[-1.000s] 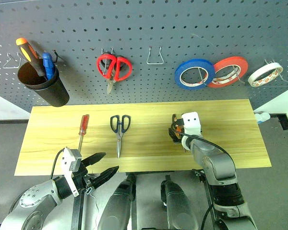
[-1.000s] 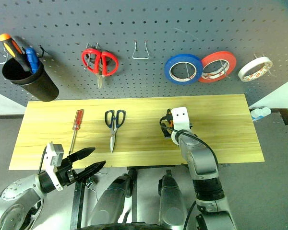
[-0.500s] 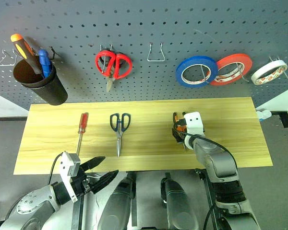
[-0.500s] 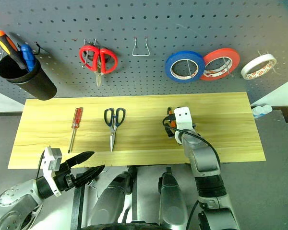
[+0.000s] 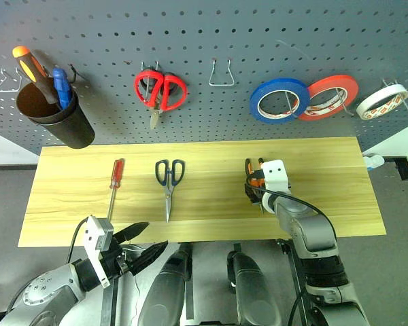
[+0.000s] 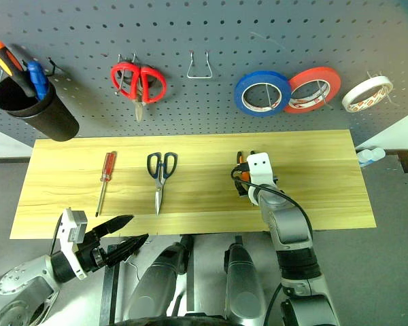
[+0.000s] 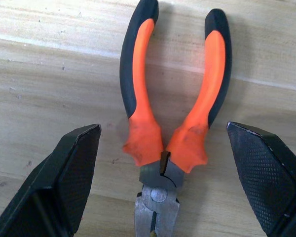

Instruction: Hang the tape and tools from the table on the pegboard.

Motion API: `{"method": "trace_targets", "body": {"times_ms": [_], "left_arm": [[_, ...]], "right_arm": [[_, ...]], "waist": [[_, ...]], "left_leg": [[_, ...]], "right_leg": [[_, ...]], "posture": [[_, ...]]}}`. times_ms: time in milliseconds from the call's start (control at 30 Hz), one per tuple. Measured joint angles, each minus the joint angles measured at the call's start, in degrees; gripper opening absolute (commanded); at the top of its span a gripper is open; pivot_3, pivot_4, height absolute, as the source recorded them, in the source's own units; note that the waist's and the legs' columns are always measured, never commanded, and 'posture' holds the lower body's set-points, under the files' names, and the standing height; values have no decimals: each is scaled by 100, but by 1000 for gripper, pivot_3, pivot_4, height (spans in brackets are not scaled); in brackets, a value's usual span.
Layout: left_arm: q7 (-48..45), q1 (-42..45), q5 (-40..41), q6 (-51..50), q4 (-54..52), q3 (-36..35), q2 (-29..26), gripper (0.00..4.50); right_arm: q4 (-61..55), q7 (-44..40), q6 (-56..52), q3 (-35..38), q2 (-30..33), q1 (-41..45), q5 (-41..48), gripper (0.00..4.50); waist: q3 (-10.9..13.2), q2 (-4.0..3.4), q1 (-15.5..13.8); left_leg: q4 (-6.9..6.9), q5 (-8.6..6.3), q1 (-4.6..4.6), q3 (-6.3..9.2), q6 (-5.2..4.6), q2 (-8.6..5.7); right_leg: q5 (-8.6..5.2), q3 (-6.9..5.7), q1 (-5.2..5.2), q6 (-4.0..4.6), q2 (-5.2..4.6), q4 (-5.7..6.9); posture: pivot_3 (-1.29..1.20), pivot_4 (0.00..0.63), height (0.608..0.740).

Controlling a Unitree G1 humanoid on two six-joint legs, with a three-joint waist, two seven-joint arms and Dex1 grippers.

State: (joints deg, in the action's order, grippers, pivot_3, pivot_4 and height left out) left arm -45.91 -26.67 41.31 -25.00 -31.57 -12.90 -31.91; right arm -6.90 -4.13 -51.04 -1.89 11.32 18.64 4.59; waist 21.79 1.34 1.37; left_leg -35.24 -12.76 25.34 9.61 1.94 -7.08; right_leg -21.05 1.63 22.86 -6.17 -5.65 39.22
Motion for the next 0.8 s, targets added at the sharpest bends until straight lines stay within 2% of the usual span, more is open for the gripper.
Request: {"method": "trace_targets", "body": {"times_ms": [467,567,700,733,800], "left_arm": [[140,-307,70,0,-297,-1,13,4500],[154,-343,71,0,-304,-1,15,4500],[173,-361,72,0,-305,-1,15,4500],[178,-364,73,0,-305,-1,15,4500],[193,-376,75,0,-306,-1,16,4500]], "right_arm": [[219,-202,35,-4,117,219,-108,4268],[219,-228,42,-7,115,219,-113,3665],[218,-257,70,-17,113,218,-116,2314],[218,-260,75,-20,113,219,-118,2095],[218,-268,82,-20,114,218,-120,2096]], "waist": [[80,3,-2],[84,4,-3],[92,5,-11],[94,4,-12],[96,5,-12]], "left_leg": [[0,-1,2,-4,-1,1],[0,-5,2,-4,-8,1],[0,-5,2,-4,-8,1],[0,-5,2,-4,-8,1],[0,-5,2,-4,-8,1]], "right_leg": [[0,0,1,0,0,-1],[0,0,2,0,0,-1],[0,0,2,0,0,-1],[0,0,2,0,0,-1],[0,0,2,0,0,-1]], "posture": [[-2,469,715],[-3,470,715],[-3,469,715],[-3,469,715],[-3,469,715]]}}
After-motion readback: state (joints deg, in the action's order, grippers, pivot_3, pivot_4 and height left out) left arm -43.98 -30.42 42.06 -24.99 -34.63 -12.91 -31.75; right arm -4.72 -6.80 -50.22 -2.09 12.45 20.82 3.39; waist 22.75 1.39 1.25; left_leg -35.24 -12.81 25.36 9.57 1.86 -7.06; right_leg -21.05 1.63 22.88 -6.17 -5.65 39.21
